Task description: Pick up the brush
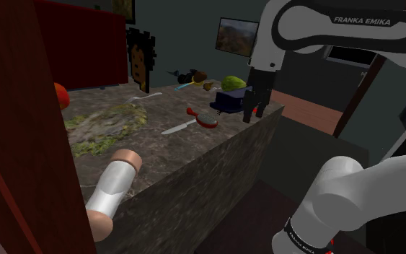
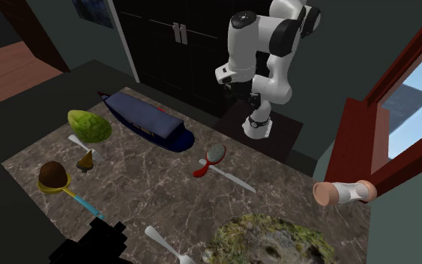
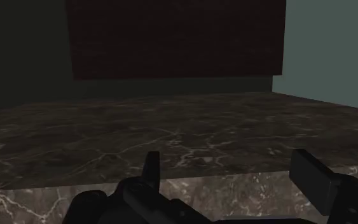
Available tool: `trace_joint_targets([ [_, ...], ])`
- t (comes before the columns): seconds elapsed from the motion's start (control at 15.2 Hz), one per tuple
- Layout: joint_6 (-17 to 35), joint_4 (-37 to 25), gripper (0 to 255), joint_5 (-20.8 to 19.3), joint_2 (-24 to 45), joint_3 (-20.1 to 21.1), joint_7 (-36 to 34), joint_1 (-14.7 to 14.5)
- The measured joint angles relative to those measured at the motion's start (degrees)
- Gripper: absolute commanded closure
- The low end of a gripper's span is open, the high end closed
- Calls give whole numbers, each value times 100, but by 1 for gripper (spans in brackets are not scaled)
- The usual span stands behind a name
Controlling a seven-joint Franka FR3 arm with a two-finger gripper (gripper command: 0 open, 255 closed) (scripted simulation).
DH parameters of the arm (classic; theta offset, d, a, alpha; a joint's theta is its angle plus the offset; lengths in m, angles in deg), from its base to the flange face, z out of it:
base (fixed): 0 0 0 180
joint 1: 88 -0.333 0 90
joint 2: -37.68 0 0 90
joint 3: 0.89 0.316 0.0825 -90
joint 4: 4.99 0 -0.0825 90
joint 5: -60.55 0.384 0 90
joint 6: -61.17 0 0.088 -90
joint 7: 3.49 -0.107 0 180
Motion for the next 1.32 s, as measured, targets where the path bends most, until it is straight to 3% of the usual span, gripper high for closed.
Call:
trace_joint_targets([
  [0.53, 868, -460, 0, 3, 1111, -205, 589, -174],
  [1.32, 1968, -2044, 0, 350, 3406, -423, 1701, -474],
])
